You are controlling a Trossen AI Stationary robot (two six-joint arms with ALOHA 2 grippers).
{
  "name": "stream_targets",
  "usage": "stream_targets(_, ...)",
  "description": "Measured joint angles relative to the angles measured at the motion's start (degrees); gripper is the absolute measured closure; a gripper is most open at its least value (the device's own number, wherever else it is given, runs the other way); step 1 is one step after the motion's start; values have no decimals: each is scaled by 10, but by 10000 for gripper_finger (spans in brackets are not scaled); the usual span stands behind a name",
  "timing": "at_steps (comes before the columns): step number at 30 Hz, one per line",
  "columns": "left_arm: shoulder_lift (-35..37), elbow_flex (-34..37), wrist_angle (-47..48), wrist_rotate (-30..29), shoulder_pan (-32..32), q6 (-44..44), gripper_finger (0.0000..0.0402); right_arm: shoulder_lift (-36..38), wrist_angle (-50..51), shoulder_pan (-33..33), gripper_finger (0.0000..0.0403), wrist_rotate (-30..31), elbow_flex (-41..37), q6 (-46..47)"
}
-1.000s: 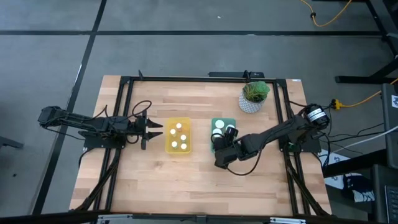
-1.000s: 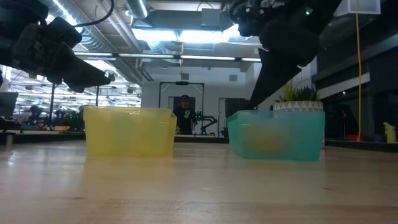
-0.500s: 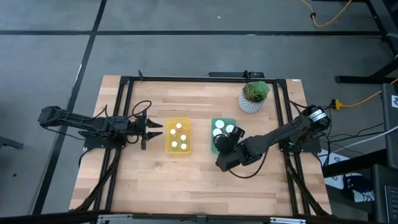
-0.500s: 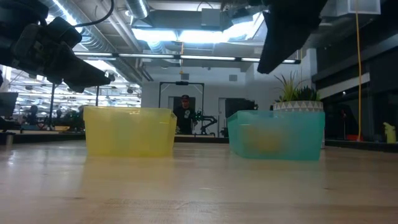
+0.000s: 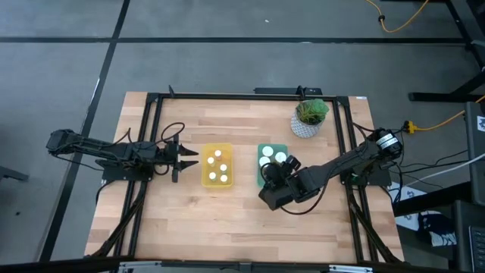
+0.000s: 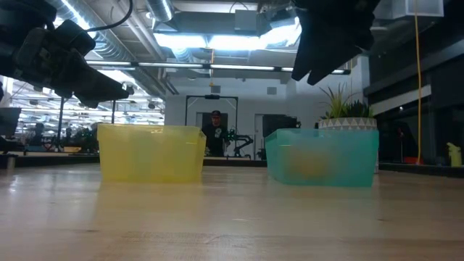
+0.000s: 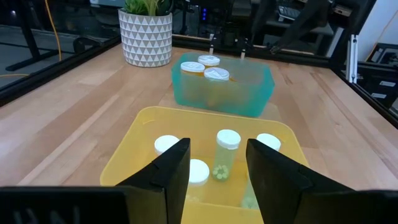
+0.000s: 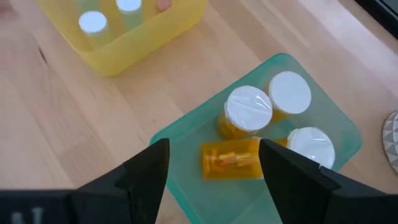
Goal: Pick and place medicine bottles into bin by pill shape (circle, oval)
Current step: Put the large orange pill bottle into the green bin
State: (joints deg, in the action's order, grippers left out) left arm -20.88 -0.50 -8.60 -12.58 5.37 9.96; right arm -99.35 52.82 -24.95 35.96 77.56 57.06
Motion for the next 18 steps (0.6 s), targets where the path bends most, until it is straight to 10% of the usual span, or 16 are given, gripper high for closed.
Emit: stream_targets(18,0,0,0,0,0,0,252,0,5,41,153,70,0,241)
